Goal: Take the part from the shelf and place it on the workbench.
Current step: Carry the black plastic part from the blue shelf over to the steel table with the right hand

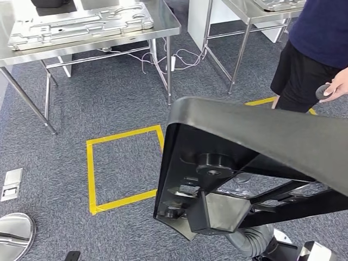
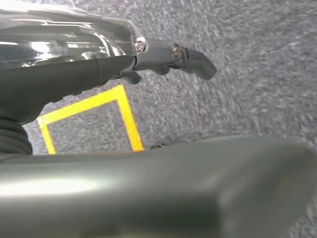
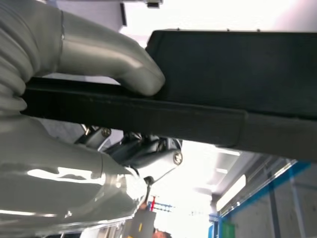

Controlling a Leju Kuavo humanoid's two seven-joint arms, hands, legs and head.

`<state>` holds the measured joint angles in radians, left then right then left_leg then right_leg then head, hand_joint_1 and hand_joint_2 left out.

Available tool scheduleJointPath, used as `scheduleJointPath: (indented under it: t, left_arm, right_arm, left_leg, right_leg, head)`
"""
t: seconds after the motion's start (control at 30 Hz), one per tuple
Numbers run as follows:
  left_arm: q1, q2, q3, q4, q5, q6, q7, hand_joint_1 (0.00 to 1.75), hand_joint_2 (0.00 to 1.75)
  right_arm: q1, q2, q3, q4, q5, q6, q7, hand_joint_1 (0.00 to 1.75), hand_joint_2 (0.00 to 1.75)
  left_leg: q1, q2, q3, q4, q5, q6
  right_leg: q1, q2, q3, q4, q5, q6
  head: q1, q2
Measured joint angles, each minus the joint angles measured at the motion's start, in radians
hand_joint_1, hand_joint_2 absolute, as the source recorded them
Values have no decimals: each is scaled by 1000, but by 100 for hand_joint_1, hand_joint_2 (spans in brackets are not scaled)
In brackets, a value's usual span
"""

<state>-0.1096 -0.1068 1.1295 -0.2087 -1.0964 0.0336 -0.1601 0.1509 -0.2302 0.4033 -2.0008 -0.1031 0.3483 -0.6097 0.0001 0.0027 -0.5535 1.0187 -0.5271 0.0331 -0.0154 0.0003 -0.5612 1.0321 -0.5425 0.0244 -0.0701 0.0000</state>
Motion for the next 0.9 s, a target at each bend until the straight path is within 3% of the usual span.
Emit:
scheduleJointPath:
  t: [0.07, 0.13, 0.17, 0.2, 0.23, 0.3, 0.37, 0.47, 0.53, 0.57, 0.63, 0.67, 0.7, 0.73, 0.83, 0.9]
  left_arm:
    - [-1, 0, 0, 0, 0, 0, 0, 0, 175]
    - [0, 0, 0, 0, 0, 0, 0, 0, 175]
    - [0, 0, 0, 0, 0, 0, 0, 0, 175]
    - [1, 0, 0, 0, 0, 0, 0, 0, 175]
    - [1, 0, 0, 0, 0, 0, 0, 0, 175]
    - [0, 0, 0, 0, 0, 0, 0, 0, 175]
    - [0, 0, 0, 0, 0, 0, 0, 0, 175]
    - [-1, 0, 0, 0, 0, 0, 0, 0, 175]
    - [-2, 0, 0, 0, 0, 0, 0, 0, 175]
    - [-2, -1, 0, 0, 0, 0, 0, 0, 175]
    - [0, -1, 0, 0, 0, 0, 0, 0, 175]
    - [1, -1, 0, 0, 0, 0, 0, 0, 175]
    - [2, -1, 0, 0, 0, 0, 0, 0, 175]
    - [2, -1, 0, 0, 0, 0, 0, 0, 175]
    - [1, -1, 0, 0, 0, 0, 0, 0, 175]
    - [0, -1, 0, 0, 0, 0, 0, 0, 175]
  right_arm:
    - [0, 0, 0, 0, 0, 0, 0, 175, 175]
    - [0, -1, 0, 0, 0, 0, 0, 175, 175]
    - [1, -1, 0, 0, 0, 0, 0, 175, 175]
    - [2, -1, 0, 0, 0, 0, 0, 175, 175]
    - [2, -1, 0, 1, 0, 0, 0, 175, 175]
    - [1, -1, 0, 1, 0, 0, 0, 175, 175]
    - [1, -1, 0, 1, 0, 0, 0, 175, 175]
    - [1, -1, 0, 1, 0, 0, 0, 175, 175]
    - [0, 0, 0, 1, 0, 0, 0, 175, 175]
    - [0, 0, 0, 0, 0, 0, 0, 175, 175]
    - [1, 0, 0, 1, 0, 0, 0, 175, 175]
    - [1, 0, 0, 1, 0, 0, 0, 175, 175]
    - [1, 0, 0, 1, 0, 0, 0, 175, 175]
    - [1, 0, 0, 1, 0, 0, 0, 175, 175]
    - [1, 0, 0, 1, 0, 0, 0, 175, 175]
    - [0, 0, 0, 0, 0, 0, 0, 175, 175]
  left_leg:
    - [5, 2, 2, -6, 4, 7]
    - [4, 3, 2, -6, 4, 9]
    - [4, 4, 2, -5, 4, 10]
    - [4, 5, 3, -5, 3, 10]
    - [5, 5, 5, -5, 3, 9]
    - [5, 4, 9, -3, -1, 4]
    - [2, 3, 8, 2, -6, -4]
    - [1, 2, 7, 4, -8, -14]
    - [4, 2, -2, 29, -32, -24]
    - [5, 2, -18, 69, -58, -29]
    - [7, 2, -77, 201, -123, -36]
    - [7, 2, -104, 260, -142, -37]
    - [7, 2, -117, 288, -143, -37]
    - [7, 2, -111, 273, -123, -35]
    - [4, 1, -25, 84, -23, -20]
    - [0, 0, 5, 14, -5, -13]
  right_leg:
    - [-1, 0, -30, 73, -49, 7]
    - [-2, 0, -91, 208, -112, 12]
    - [-2, 0, -115, 258, -126, 14]
    - [-2, 0, -123, 274, -121, 15]
    - [-2, 0, -110, 246, -95, 17]
    - [-3, 0, -47, 111, -23, 18]
    - [-2, 1, -4, 11, 11, 13]
    - [0, 2, 0, -6, 12, -5]
    - [-2, 0, 1, -8, 14, -19]
    - [-4, -1, 1, -9, 15, -24]
    - [-3, -4, 0, -8, 14, -29]
    - [-3, -4, 0, -8, 14, -29]
    - [-3, -4, 1, -8, 14, -29]
    - [-2, -4, 2, -8, 13, -29]
    - [0, -2, 8, -7, 10, -25]
    - [1, -1, 7, -6, 9, -18]
  head:
    - [0, 0]
    - [0, 0]
    - [0, 0]
    - [0, 0]
    - [0, 0]
    - [0, 0]
    - [0, 0]
    - [0, 0]
    - [-1, 0]
    - [-1, 0]
    - [-1, 0]
    - [-1, 0]
    - [-1, 0]
    - [0, 0]
    - [-1, 0]
    - [0, 0]
